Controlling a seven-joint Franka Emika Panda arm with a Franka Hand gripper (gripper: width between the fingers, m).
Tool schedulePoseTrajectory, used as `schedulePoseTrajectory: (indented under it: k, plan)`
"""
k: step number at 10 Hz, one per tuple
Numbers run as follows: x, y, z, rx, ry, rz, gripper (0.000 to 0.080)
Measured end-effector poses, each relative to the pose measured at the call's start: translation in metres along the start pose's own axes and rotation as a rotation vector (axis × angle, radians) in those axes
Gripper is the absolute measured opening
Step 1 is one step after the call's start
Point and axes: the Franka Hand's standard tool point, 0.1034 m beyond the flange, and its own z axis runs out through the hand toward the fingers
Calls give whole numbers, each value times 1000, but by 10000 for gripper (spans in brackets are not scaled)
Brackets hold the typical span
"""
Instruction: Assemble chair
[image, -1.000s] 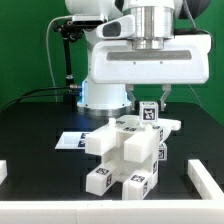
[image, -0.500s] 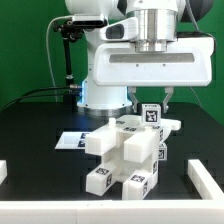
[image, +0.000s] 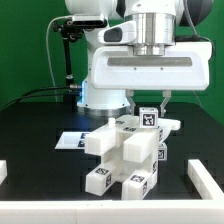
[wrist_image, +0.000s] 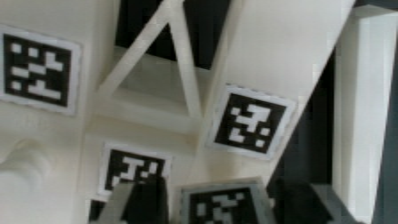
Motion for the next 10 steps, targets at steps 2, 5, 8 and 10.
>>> schedulePoseTrajectory:
  k: [2, 5, 8, 10]
  plan:
    - [1, 0, 0, 0, 5, 0, 284]
    - [1, 0, 0, -1, 4, 0, 388]
    - [1, 0, 0, -1, 4, 0, 613]
    - [1, 0, 0, -1, 4, 0, 648]
